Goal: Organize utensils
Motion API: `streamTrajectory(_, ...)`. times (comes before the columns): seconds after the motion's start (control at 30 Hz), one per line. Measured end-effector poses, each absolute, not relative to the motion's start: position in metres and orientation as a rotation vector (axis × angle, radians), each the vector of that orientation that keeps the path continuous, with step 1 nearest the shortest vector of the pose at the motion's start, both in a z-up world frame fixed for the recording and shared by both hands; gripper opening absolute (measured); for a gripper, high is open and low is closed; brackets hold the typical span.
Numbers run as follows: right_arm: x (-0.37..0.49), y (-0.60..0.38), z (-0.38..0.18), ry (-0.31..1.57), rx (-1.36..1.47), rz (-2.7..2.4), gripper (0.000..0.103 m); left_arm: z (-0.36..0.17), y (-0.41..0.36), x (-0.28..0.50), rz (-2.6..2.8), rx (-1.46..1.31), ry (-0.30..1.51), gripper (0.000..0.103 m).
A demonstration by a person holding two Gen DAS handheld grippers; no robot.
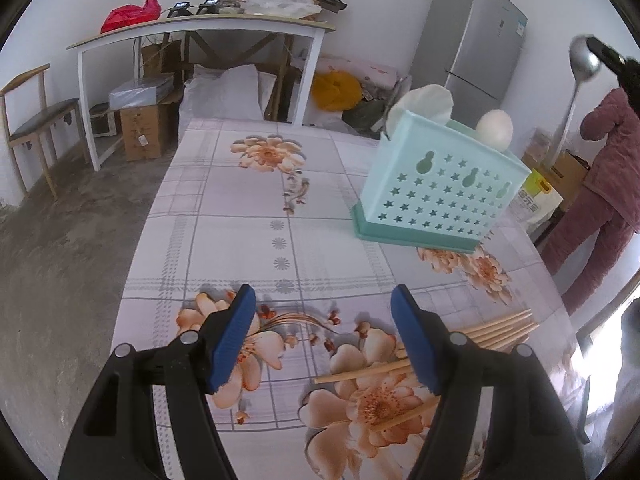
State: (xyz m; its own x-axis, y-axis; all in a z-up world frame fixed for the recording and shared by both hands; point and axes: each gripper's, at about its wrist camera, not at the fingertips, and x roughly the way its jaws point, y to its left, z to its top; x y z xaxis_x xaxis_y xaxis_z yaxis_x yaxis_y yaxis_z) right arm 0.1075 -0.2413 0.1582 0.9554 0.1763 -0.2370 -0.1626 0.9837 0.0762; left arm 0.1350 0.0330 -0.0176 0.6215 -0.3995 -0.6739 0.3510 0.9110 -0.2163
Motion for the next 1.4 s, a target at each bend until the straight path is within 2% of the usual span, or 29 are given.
streamTrajectory(0.27, 0.145, -0.241, 0.148, 0.236, 0.066, 0.194, 0.0, -0.021, 0.046, 0.142, -0.387, -0.088, 0.792, 0.07)
streamTrajectory(0.47, 0.166, -0.25, 0.111, 0.314, 0.075, 0.166, 0.0, -0.017, 0.053, 0.147, -0.361, -0.083, 0.754, 0.072)
streamTrajectory(0.83, 0.156, -0.26, 0.078, 0.462, 0.064, 0.14, 0.001, -0.011, 0.054, 0.148, -0.346, -0.052, 0.734, 0.073)
streamTrajectory(0.97, 0.147, -0.26, 0.079, 0.487, 0.045, 0.13, 0.005, -0.005, 0.051, 0.144, -0.351, -0.037, 0.72, 0.073)
streamTrajectory(1.03, 0.143, -0.26, 0.081, 0.488, 0.041, 0.137, 0.009, -0.001, 0.049, 0.142, -0.358, -0.024, 0.709, 0.073)
streamTrajectory(1.1, 0.137, -0.259, 0.084, 0.483, 0.021, 0.131, 0.019, 0.004, 0.046, 0.139, -0.368, -0.001, 0.693, 0.074)
streamTrajectory(1.17, 0.133, -0.26, 0.087, 0.479, 0.015, 0.129, 0.025, 0.011, 0.042, 0.137, -0.388, 0.024, 0.673, 0.075)
streamTrajectory(1.4, 0.122, -0.28, 0.083, 0.517, 0.072, 0.127, 0.042, 0.036, 0.027, 0.138, -0.579, 0.059, 0.59, 0.08)
